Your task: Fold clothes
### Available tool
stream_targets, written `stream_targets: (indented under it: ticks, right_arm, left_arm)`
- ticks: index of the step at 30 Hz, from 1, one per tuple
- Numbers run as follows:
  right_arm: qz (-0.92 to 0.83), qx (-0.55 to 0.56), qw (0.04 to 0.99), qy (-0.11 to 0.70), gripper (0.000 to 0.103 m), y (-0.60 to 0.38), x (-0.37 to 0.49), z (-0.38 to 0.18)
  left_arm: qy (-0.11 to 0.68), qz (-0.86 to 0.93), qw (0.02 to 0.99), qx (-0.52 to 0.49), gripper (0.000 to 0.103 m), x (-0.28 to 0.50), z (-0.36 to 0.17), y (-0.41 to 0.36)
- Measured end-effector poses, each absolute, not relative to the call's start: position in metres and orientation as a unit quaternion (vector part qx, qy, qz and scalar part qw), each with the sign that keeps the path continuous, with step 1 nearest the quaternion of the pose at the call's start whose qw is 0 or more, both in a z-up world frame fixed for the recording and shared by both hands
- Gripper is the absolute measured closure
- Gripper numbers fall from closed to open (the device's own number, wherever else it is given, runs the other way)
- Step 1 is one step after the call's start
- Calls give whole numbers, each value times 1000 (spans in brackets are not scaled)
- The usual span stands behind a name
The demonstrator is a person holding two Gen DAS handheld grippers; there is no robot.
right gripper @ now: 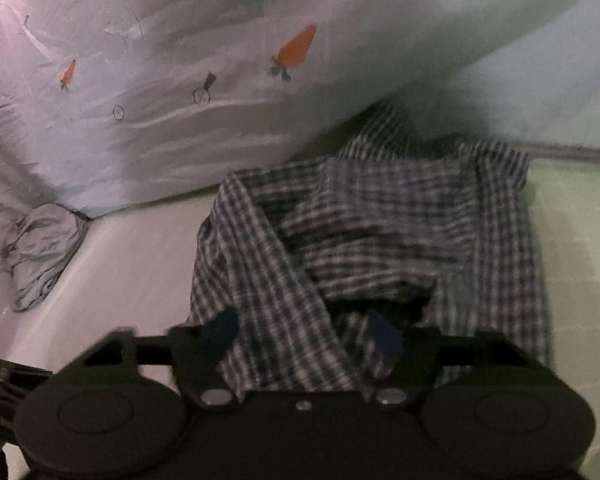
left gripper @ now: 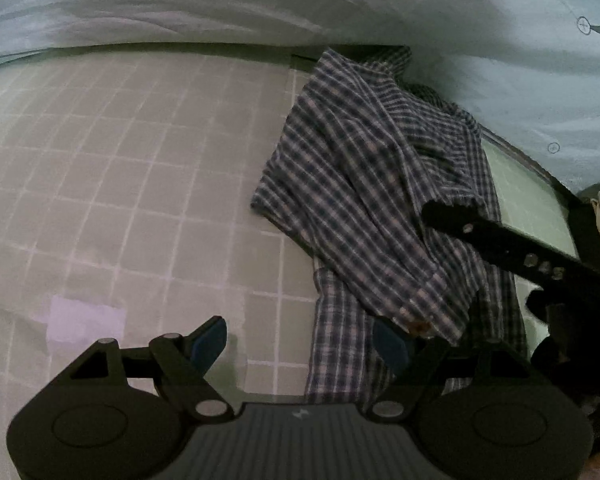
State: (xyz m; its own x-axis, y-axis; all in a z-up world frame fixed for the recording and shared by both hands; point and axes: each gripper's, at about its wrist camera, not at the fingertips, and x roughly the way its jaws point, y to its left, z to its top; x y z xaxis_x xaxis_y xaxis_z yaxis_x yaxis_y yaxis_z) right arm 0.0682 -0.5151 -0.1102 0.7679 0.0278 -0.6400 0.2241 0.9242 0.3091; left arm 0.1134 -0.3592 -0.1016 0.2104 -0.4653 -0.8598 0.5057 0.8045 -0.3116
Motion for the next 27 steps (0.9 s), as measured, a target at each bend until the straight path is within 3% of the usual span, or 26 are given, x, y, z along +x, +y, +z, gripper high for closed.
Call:
stream_targets:
  ticks: [4, 5, 6, 12, 19, 27]
  right_arm:
    - [-33, 212, 912, 350, 69, -514, 64, -117]
    - [-32, 221, 910, 350, 86, -514, 61, -117]
    - [-31, 231, 908, 349, 93, -513, 57, -117]
    - [-24, 319, 896, 309, 97, -511, 17, -105]
    - [8, 498, 840, 213, 97, -501, -67, -96]
    - [-41, 579, 794, 179, 97, -486, -151, -105]
  left_arm:
    - [543, -318, 777, 13, 22, 113, -100, -356]
    - [542, -319, 777, 12, 22, 113, -98, -355]
    - [539, -320, 779, 9, 22, 111, -96, -354]
    - [515, -322, 794, -15, 22, 94, -73, -338]
    - [502, -326, 801, -19, 22, 50, -55, -314]
    - [518, -339, 785, 7, 22, 0, -64, -303]
